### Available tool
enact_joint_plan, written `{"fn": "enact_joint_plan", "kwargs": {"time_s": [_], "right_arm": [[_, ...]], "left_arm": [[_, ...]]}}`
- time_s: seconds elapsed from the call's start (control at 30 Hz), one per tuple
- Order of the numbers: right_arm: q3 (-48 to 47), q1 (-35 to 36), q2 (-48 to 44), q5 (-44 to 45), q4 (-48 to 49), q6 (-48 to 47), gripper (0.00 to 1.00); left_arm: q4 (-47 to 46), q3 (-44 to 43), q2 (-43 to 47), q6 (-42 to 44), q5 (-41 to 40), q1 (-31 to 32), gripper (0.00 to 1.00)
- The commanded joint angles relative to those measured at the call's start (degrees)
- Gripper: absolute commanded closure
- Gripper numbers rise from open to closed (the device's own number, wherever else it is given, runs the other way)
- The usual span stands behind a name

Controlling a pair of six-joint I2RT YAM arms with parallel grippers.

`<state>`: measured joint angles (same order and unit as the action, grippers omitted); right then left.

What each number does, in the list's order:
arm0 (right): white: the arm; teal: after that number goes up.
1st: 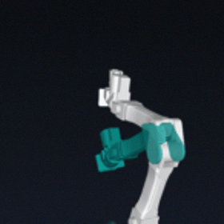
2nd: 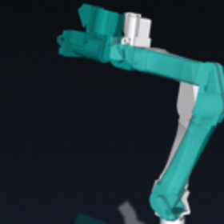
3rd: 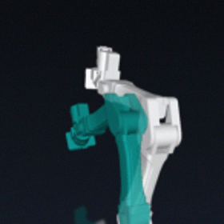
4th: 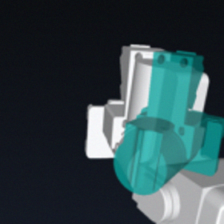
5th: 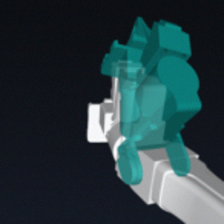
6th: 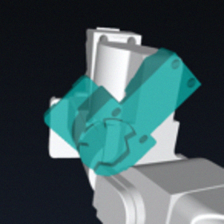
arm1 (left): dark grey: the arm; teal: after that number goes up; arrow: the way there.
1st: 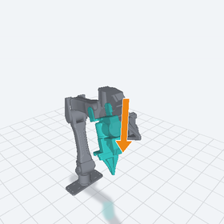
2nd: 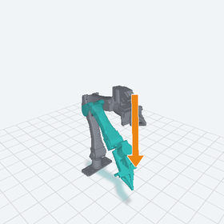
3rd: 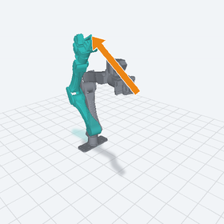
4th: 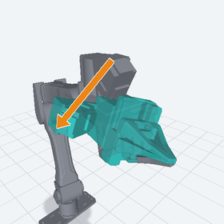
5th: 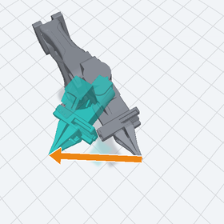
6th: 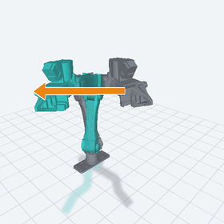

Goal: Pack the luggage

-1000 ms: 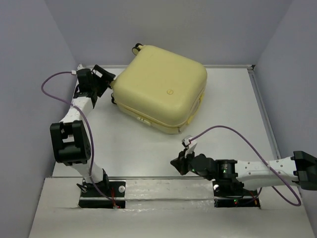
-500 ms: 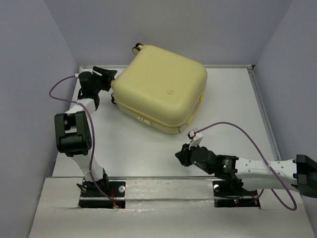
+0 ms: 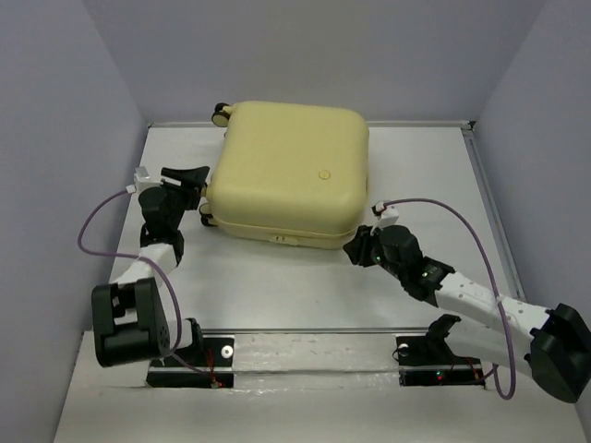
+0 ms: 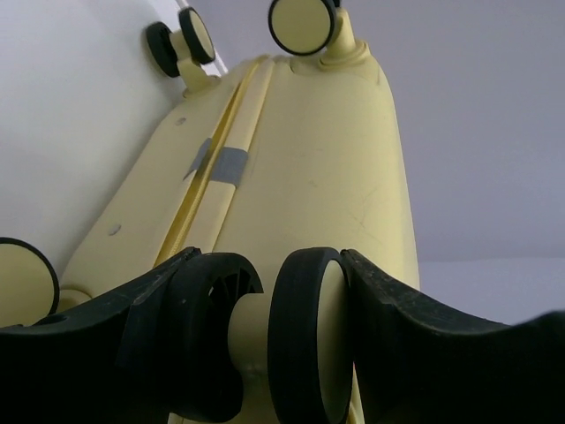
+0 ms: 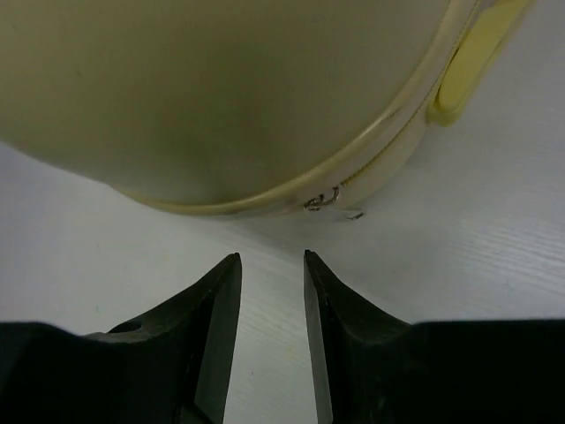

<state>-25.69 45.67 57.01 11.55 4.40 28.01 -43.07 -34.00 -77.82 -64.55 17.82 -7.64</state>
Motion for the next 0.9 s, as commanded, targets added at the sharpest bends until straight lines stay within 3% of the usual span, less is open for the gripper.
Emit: {"fn": "enact_joint_plan", "kwargs": {"time_s": [0.0, 0.1, 0.17, 0.23, 0.37, 0.43, 0.87], "right_arm": [[-3.93, -6.90, -0.85, -13.29, 3.59, -6.82, 0.58], [-2.79, -8.31, -2.78, -13.23, 3.59, -9.11, 0.54], [-1.82, -10.50, -4.19, -13.22, 3.68, -9.29, 0.53], [-0.77, -14.00, -4.02, -13.40, 4.21, -9.55, 0.54], [2.65, -22.09, -3.14, -23.99, 12.00, -10.77, 0.54], [3.10, -24.30, -2.79, -25.26, 12.73, -11.31, 0.54], [3.19, -27.56, 4.33, -37.31, 21.00, -13.51, 0.52]], "left_arm": [[3.22, 8.06, 15.48, 4.96, -2.53, -0.18, 0.94], [7.63, 10.70, 25.68, 6.97, -2.70, -0.18, 0.94], [15.01, 7.92, 30.33, 10.04, -4.19, -0.88, 0.94], [19.31, 4.75, 31.06, 11.19, -3.16, -1.32, 0.94], [23.29, -4.91, 28.09, 12.96, 0.71, -1.50, 0.94], [24.43, -5.90, 27.38, 13.66, 1.68, -1.50, 0.94], [26.90, 4.46, 31.59, 15.95, 3.36, -1.50, 0.93]]}}
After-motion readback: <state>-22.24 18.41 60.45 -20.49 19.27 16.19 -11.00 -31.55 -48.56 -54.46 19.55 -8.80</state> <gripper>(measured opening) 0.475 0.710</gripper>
